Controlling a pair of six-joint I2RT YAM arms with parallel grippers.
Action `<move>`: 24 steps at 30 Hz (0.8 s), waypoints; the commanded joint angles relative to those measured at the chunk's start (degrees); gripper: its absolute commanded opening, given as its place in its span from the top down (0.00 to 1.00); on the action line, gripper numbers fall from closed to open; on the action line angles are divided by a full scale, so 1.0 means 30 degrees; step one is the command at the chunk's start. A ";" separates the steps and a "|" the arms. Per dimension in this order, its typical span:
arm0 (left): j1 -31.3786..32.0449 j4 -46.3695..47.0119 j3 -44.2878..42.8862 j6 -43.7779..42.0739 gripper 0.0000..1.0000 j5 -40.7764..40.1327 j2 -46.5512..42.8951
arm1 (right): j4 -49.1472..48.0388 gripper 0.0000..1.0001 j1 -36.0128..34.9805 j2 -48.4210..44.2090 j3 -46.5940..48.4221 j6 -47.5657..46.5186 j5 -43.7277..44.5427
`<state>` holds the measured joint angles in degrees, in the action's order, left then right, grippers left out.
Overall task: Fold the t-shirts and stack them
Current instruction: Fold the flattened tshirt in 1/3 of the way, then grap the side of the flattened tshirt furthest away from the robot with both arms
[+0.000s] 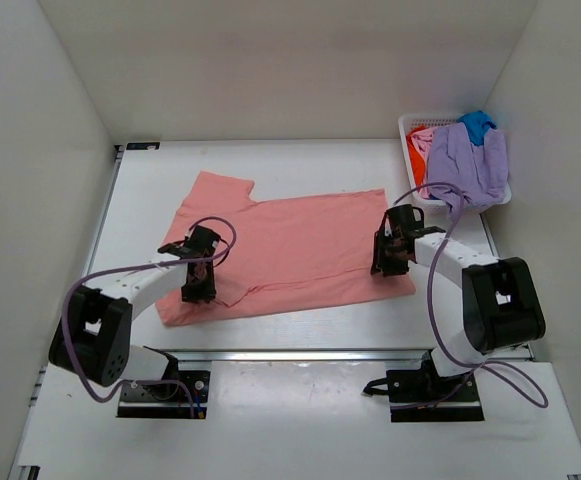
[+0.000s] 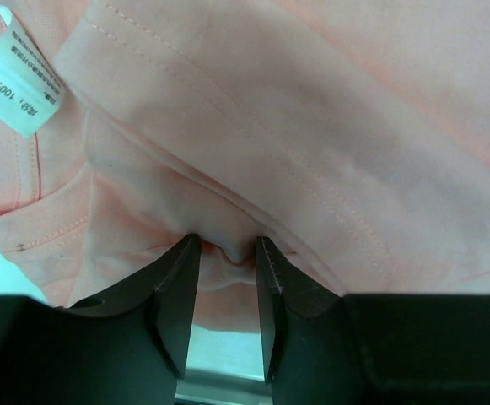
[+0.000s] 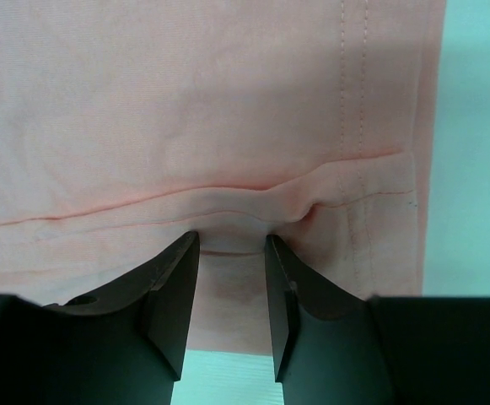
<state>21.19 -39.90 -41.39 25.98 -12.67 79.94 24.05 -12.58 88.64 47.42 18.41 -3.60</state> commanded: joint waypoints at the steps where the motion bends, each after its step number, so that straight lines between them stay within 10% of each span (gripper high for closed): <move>1: 0.0436 -0.1171 0.0232 0.0451 0.56 -0.0463 -0.1538 | 0.1445 0.65 -0.0845 0.0278 -0.1595 0.0746 -0.0968; 16: -0.2757 -0.2256 -0.2838 -0.1274 0.53 -0.0024 -0.3946 | 0.3788 0.65 -0.0905 -0.4230 -0.1221 0.1510 -0.0852; 24: -0.3165 -0.0092 -0.8284 -0.3468 0.27 -0.0641 0.0560 | 0.2972 0.36 -0.1170 -0.3591 0.2035 0.1244 0.0553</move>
<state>12.91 -44.25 -59.99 19.62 -13.43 77.17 35.62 -16.10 77.54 50.65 22.26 -4.60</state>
